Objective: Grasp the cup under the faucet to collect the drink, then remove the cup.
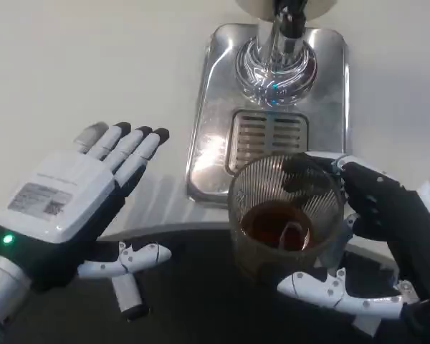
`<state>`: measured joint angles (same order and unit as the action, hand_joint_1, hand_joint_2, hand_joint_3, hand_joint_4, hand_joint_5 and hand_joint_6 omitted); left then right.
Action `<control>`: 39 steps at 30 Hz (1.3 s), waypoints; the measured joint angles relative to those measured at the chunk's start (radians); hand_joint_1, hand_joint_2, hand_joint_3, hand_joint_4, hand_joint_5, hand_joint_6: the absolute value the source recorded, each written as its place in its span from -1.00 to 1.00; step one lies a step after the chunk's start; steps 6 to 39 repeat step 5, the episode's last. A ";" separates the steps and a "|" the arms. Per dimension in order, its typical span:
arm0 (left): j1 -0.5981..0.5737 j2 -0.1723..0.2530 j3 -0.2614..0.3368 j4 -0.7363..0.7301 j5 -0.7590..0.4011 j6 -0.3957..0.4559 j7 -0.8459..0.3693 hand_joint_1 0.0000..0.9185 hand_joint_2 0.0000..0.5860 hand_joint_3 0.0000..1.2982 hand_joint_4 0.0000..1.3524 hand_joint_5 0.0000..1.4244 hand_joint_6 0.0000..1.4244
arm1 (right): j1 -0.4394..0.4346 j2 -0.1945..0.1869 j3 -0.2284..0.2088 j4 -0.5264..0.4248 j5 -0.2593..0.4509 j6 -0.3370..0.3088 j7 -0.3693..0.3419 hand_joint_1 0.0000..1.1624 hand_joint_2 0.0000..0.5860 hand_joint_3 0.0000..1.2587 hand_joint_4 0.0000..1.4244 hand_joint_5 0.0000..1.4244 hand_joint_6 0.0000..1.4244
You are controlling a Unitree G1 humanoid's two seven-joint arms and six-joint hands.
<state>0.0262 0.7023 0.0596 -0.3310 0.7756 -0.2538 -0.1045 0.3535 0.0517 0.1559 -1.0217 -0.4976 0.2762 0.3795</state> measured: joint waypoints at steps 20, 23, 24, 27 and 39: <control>0.001 -0.001 0.000 0.000 0.000 -0.013 0.000 -0.83 -0.45 -1.00 -1.00 -1.00 -1.00 | -0.007 0.000 0.008 0.000 -0.006 0.000 0.009 1.00 0.76 0.01 -0.08 0.08 0.36; 0.001 -0.001 0.000 0.000 0.000 -0.013 0.000 -0.83 -0.45 -1.00 -1.00 -1.00 -1.00 | -0.007 0.000 0.008 0.000 -0.006 0.000 0.009 1.00 0.76 0.01 -0.08 0.08 0.36; 0.001 -0.001 0.000 0.000 0.000 -0.013 0.000 -0.83 -0.45 -1.00 -1.00 -1.00 -1.00 | -0.007 0.000 0.008 0.000 -0.006 0.000 0.009 1.00 0.76 0.01 -0.08 0.08 0.36; 0.001 -0.001 0.000 0.000 0.000 -0.013 0.000 -0.83 -0.45 -1.00 -1.00 -1.00 -1.00 | -0.007 0.000 0.008 0.000 -0.006 0.000 0.009 1.00 0.76 0.01 -0.08 0.08 0.36; 0.001 -0.001 0.000 0.000 0.000 -0.013 0.000 -0.83 -0.45 -1.00 -1.00 -1.00 -1.00 | -0.007 0.000 0.008 0.000 -0.006 0.000 0.009 1.00 0.76 0.01 -0.08 0.08 0.36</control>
